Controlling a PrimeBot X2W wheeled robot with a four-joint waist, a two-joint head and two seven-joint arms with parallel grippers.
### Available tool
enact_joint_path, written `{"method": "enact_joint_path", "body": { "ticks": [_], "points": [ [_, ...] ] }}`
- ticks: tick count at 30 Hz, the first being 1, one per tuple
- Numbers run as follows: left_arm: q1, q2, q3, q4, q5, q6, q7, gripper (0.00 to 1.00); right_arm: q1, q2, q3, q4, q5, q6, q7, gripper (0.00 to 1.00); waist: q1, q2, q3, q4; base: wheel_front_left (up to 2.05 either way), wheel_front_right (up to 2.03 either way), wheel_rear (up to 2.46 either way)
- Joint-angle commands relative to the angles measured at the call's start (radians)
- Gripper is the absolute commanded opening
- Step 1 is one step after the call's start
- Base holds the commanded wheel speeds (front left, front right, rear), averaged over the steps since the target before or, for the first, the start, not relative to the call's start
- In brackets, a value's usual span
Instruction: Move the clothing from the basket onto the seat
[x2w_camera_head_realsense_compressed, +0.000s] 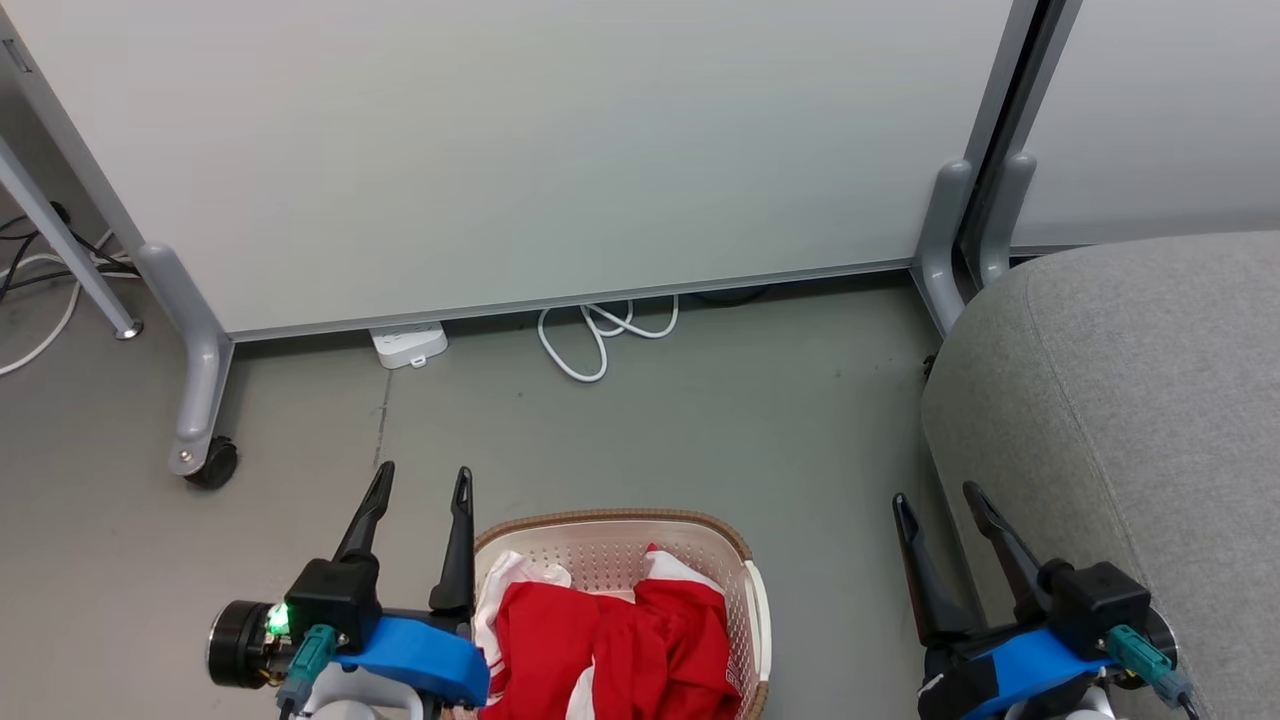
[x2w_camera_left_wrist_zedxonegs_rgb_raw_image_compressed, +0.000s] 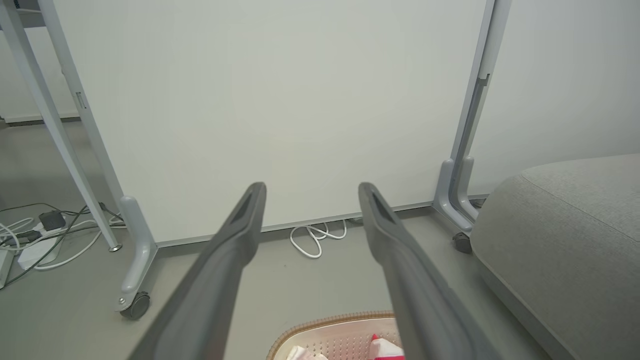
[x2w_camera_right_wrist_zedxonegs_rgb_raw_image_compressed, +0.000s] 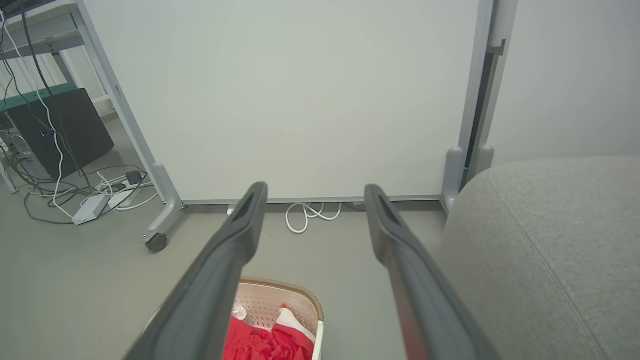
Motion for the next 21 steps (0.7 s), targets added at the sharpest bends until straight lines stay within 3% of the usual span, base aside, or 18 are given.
{"method": "enact_joint_path", "body": {
  "ticks": [1,10,21],
  "points": [
    [-0.021,0.002,-0.003,0.002,-0.001,-0.003,-0.005,1.00,-0.014,-0.005,0.002,-0.003,-0.002,0.000,-0.004,1.00,0.0000,-0.0001,0.007,-0.005,0.00,0.00,0.00],
    [-0.138,0.005,-0.037,0.086,0.019,-0.040,-0.005,1.00,-0.057,-0.005,0.003,-0.016,-0.013,0.000,-0.004,1.00,0.0000,-0.0001,0.094,-0.057,0.00,0.00,0.00],
    [-0.320,0.041,-0.135,0.338,-0.007,-0.053,-0.004,1.00,-0.155,-0.004,0.011,-0.048,-0.028,0.000,-0.004,1.00,0.0000,-0.0001,0.266,-0.137,0.00,0.00,0.00]
  ]
}}
